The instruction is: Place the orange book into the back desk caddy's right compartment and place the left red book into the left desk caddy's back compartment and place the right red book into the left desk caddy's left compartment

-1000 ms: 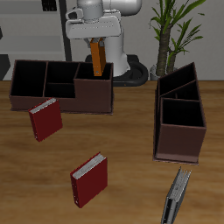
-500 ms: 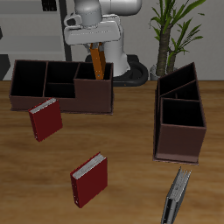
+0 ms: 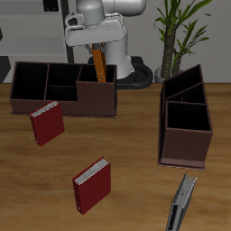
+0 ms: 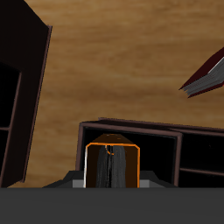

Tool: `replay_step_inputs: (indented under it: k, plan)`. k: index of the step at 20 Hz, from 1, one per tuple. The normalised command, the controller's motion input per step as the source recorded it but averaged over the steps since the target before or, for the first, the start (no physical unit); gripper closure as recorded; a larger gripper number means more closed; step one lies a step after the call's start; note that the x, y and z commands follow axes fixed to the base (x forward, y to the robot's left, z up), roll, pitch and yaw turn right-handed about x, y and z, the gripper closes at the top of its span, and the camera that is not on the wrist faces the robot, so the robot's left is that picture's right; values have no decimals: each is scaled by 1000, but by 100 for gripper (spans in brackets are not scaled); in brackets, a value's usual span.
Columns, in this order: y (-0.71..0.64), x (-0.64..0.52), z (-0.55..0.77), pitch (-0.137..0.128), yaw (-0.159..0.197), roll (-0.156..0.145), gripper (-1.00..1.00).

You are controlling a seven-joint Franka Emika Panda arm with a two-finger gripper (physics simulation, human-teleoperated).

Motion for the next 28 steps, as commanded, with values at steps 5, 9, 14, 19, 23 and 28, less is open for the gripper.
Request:
replay_step_inputs:
  k: [5,9,14,19,23,28]
  plan:
    - [-15,102,-241,41,-8,-6,100]
    - [-45,63,-167,120,-53,-32,-100]
    - [33,-15,134,11,-23,19,-100]
    - [12,44,110,-3,-5,4,-100]
    - [-50,56,153,-25,16,-10,-100]
    - [-315,187,326,-67,10,-63,-100]
